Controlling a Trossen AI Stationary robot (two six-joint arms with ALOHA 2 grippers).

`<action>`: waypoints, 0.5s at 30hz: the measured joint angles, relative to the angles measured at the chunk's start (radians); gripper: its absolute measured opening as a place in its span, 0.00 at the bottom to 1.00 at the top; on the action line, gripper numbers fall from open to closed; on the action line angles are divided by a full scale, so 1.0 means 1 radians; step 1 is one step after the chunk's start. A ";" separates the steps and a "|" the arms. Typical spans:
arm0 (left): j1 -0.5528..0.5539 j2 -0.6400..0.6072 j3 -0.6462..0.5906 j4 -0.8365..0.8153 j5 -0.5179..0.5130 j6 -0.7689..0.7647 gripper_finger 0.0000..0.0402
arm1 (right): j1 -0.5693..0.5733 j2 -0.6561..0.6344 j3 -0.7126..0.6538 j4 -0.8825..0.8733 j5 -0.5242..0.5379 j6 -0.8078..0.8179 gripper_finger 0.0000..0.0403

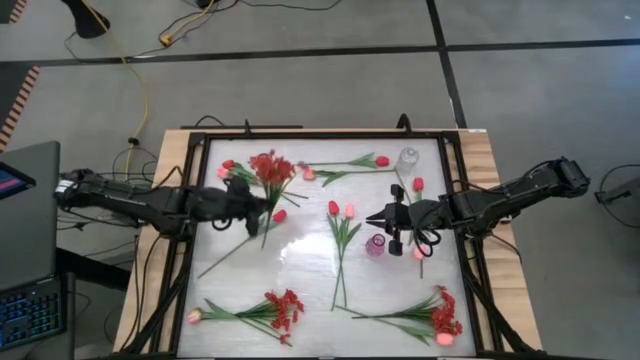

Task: Sort flowers into vase by color
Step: Put the orange flowers into the red flower vase

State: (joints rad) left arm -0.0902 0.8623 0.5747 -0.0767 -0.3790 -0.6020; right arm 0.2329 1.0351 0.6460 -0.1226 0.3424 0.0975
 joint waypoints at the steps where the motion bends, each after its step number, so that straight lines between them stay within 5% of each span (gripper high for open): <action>1: 0.017 0.000 0.000 0.059 0.000 0.066 0.04 | 0.000 0.000 0.000 0.000 0.000 0.000 0.15; 9: 0.177 -0.001 0.002 0.328 -0.028 0.471 0.03 | -0.008 0.000 0.000 -0.001 0.002 0.000 0.15; 15: 0.335 -0.001 0.002 0.387 -0.117 0.543 0.03 | -0.054 0.000 0.000 -0.001 0.008 0.000 0.15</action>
State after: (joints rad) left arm 0.2450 0.8610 0.5762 0.3101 -0.4961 -0.0588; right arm 0.1793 1.0351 0.6460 -0.1234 0.3506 0.0975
